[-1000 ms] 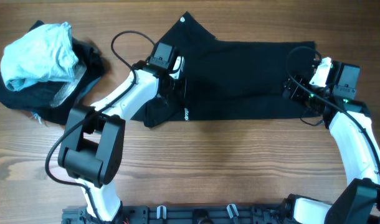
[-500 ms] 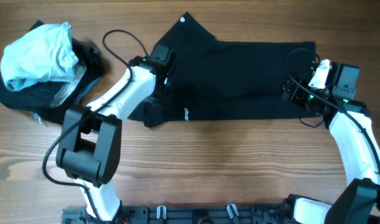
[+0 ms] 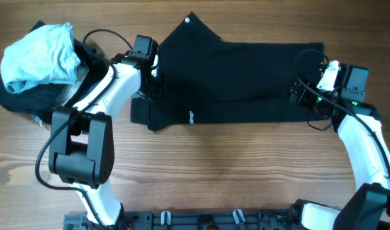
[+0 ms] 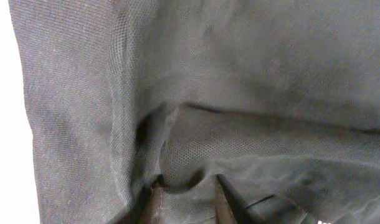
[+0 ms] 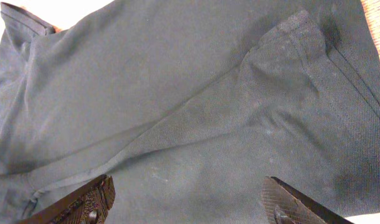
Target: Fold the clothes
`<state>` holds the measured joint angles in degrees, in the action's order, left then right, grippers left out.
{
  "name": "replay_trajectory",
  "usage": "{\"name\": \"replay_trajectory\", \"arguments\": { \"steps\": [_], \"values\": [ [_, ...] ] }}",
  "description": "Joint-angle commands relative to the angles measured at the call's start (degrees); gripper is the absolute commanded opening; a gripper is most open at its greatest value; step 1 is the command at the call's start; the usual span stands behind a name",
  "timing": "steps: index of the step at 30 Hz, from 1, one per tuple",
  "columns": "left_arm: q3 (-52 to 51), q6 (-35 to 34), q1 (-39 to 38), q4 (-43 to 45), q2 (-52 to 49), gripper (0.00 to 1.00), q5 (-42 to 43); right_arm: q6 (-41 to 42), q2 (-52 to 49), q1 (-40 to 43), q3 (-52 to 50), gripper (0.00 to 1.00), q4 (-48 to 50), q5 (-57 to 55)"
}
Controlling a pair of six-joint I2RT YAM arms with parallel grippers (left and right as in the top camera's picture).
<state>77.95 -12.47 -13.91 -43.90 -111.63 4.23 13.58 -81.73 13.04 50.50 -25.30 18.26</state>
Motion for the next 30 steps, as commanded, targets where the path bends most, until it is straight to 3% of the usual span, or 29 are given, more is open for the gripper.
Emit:
{"name": "replay_trajectory", "arguments": {
  "steps": [1,9,11,13,15,16,19,21,25,30],
  "values": [
    [-0.1,0.5,0.3,3.6,0.9,0.04,1.3,-0.1,0.3,-0.2,0.0,0.81,0.8,1.1],
    [-0.1,-0.9,0.3,11.7,0.9,0.06,1.6,0.1,0.3,-0.2,0.0,0.8,1.1,1.1],
    [0.3,-1.2,0.6,13.3,1.0,0.24,1.5,0.1,0.3,-0.2,0.0,0.81,1.1,1.1],
    [1.7,-1.2,1.3,11.8,1.2,0.27,2.9,0.1,0.3,-0.2,0.0,0.8,1.0,1.1],
    [3.7,-1.2,1.7,7.8,2.2,0.43,8.6,0.1,0.3,-0.2,0.0,0.81,0.9,1.1],
    [4.1,-1.2,1.7,5.4,2.9,0.43,11.7,0.1,0.3,-0.2,0.0,0.81,0.8,1.2],
    [4.1,-1.0,0.4,-2.4,3.9,0.27,17.0,0.1,0.3,-0.2,0.0,0.81,0.4,1.1],
    [3.3,4.1,-1.6,-6.6,3.4,0.07,16.7,0.1,0.3,-0.2,0.0,0.81,0.4,1.1],
    [-2.0,6.1,-6.1,-4.2,2.7,0.04,13.7,0.1,0.3,-0.2,0.0,0.82,0.6,1.1],
    [-7.8,4.5,-9.2,6.9,2.3,0.04,13.3,0.1,0.3,-0.2,0.0,0.82,0.8,1.1]
  ]
}}
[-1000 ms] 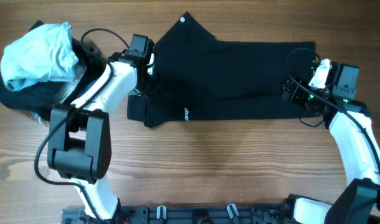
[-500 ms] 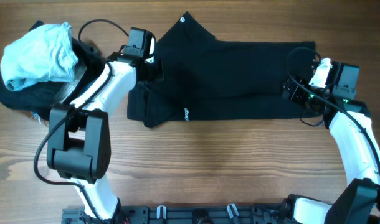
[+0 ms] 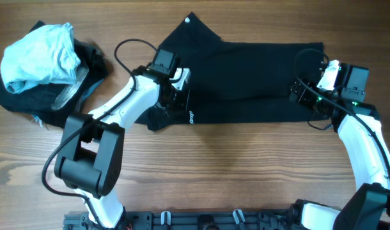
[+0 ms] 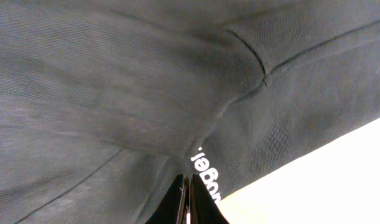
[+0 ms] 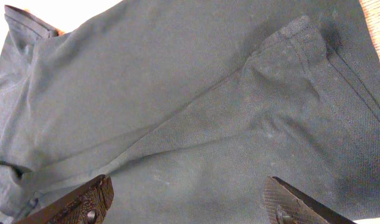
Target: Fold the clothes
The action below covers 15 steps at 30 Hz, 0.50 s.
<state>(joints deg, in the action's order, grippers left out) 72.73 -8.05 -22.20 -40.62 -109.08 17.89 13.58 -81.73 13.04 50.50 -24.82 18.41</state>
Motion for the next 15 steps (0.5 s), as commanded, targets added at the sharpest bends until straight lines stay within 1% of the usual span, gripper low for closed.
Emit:
{"name": "replay_trajectory", "arguments": {
  "steps": [1,5,7,8,9,10,12,13,14,15],
  "values": [
    [-3.7,-0.1,-1.4,5.5,-0.7,0.04,-0.4,0.1,0.3,-0.2,0.0,0.82,0.3,1.0],
    [-4.2,-0.4,-1.5,9.1,-2.7,0.07,-0.9,0.4,0.3,-0.2,0.0,0.83,0.6,1.0],
    [-4.2,-3.2,-1.1,15.9,-2.8,0.09,-1.2,1.9,0.3,-0.2,0.0,0.83,1.1,1.0],
    [-4.0,-5.6,-0.7,20.1,-2.8,0.09,-2.0,2.0,0.3,-0.2,0.0,0.83,1.3,1.0],
    [-3.4,-9.2,0.0,24.5,-2.8,0.09,-4.0,2.1,0.3,-0.2,0.0,0.83,1.7,1.0],
    [-2.6,-11.4,0.8,27.4,-2.8,0.09,-6.3,2.1,0.3,-0.2,0.0,0.83,1.9,1.0],
    [0.5,-12.3,2.6,27.5,-2.8,0.09,-7.3,2.1,0.3,-0.2,0.0,0.83,1.7,1.0],
    [2.8,-12.3,3.5,25.4,-2.8,0.12,-6.5,2.1,0.3,-0.2,0.0,0.83,1.6,1.0],
    [5.6,-11.6,4.3,21.8,-2.6,0.18,-4.5,2.1,0.3,-0.2,0.0,0.83,1.5,1.0],
    [7.7,-10.6,4.8,18.0,-2.3,0.23,-2.2,2.1,0.3,-0.2,0.0,0.83,1.4,1.0]
  ]
}}
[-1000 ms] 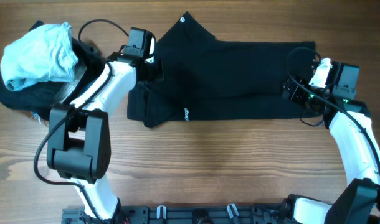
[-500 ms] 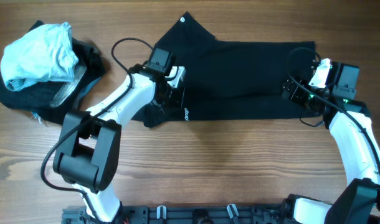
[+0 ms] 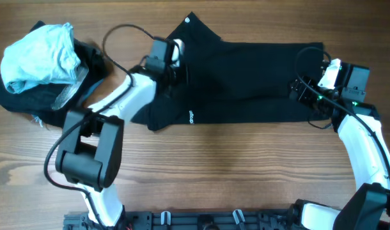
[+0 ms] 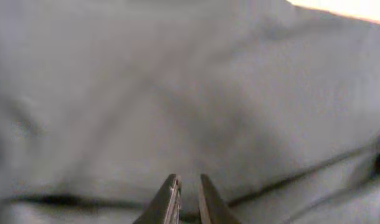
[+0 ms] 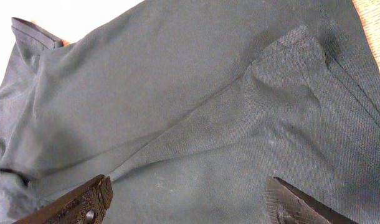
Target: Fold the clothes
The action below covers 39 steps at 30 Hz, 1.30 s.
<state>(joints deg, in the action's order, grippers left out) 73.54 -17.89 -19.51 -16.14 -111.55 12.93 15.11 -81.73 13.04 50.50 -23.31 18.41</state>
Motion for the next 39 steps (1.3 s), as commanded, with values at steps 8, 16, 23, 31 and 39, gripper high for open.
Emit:
{"name": "replay_trajectory", "arguments": {
  "steps": [8,16,23,31,39],
  "values": [
    [6.1,5.9,-2.7,-29.2,0.4,0.54,3.8,0.4,0.3,-0.2,0.0,0.84,-1.2,1.0],
    [-1.4,5.0,-5.5,-18.8,-2.4,0.55,0.5,0.5,0.3,-0.2,0.0,0.85,-1.2,1.0],
    [-2.1,4.9,-5.5,-15.5,-3.5,0.04,0.5,0.5,0.3,-0.2,0.0,0.84,-1.3,1.0],
    [-1.5,2.2,-5.0,-15.2,1.4,0.04,0.9,0.5,0.3,-0.2,0.0,0.84,-1.2,1.0],
    [-1.5,2.2,-5.0,-5.0,1.3,0.04,-3.5,0.5,0.3,-0.2,0.0,0.84,-1.2,1.0]
  ]
}}
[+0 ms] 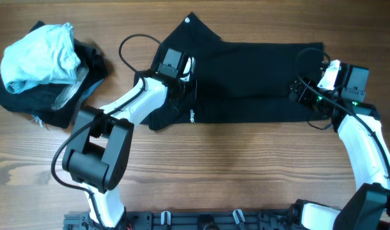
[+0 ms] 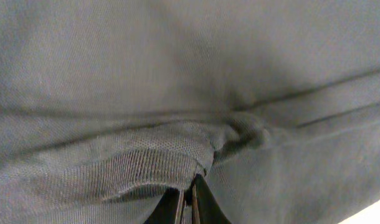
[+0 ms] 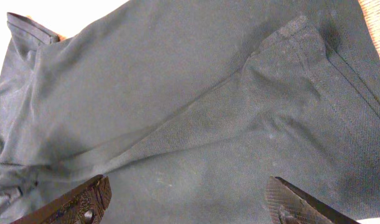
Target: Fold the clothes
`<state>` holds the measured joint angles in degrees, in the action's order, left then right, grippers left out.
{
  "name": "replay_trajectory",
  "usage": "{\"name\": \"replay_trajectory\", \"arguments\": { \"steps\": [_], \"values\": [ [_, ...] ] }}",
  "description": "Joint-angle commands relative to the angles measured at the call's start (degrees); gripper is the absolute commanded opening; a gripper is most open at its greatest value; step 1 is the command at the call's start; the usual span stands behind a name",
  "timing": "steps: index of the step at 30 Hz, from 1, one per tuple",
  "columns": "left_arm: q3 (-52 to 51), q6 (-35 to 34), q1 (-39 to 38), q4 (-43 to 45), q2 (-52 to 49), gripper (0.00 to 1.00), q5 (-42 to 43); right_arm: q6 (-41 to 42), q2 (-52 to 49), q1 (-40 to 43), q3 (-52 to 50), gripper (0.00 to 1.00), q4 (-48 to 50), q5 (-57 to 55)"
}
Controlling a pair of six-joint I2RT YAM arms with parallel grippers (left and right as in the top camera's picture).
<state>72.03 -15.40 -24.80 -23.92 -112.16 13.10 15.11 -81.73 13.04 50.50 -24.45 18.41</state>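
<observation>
A black shirt [image 1: 246,70] lies spread across the back of the wooden table [image 1: 233,172], with a small white logo [image 1: 191,116] near its front left edge. My left gripper [image 1: 185,89] sits on the shirt's left part. In the left wrist view it [image 2: 191,193] is shut, pinching a raised fold of the knit fabric [image 2: 152,155]. My right gripper [image 1: 302,97] rests over the shirt's right end. In the right wrist view it [image 3: 190,202] stands wide open above a flat sleeve [image 3: 289,68], holding nothing.
A heap of clothes [image 1: 38,54] sits at the back left, a light blue garment on top of dark ones. The table's front edge carries the arm mounts [image 1: 201,220].
My left gripper has moved from the shirt's upper left toward the front and right. Its fingers, a little apart then, are now shut on a fold. The right gripper has stayed put, open.
My left gripper was first at the shirt's left edge, fingers slightly apart in the fabric. Then it was shut near the white logo, then further back with a small gap. Now it pinches a fold left of centre. The right gripper stayed open over the right end.
</observation>
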Motion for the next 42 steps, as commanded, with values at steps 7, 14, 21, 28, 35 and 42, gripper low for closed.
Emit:
{"name": "replay_trajectory", "arguments": {
  "steps": [7,14,21,28,35,42],
  "values": [
    [0.0,-0.3,0.3,11.4,1.9,0.54,-11.8,0.5,0.3,-0.2,0.0,0.85,0.0,1.0],
    [6.7,0.0,2.2,-4.6,6.4,0.44,-12.5,0.5,0.3,-0.2,0.0,0.85,-0.5,1.0],
    [1.7,0.0,2.1,-15.6,4.8,0.04,-8.6,0.3,0.3,-0.2,0.0,0.86,-1.2,1.0],
    [-0.1,0.0,2.3,4.3,-3.5,0.23,-8.7,0.3,0.3,-0.2,0.0,0.86,-0.9,0.5],
    [6.1,-3.2,8.2,11.2,0.2,0.2,-6.1,0.2,0.3,-0.2,0.0,0.86,-1.1,0.5],
    [7.5,-1.5,11.1,-13.8,6.0,0.54,-6.1,-0.1,0.3,-0.2,0.0,0.88,-2.4,-5.1]
  ]
}}
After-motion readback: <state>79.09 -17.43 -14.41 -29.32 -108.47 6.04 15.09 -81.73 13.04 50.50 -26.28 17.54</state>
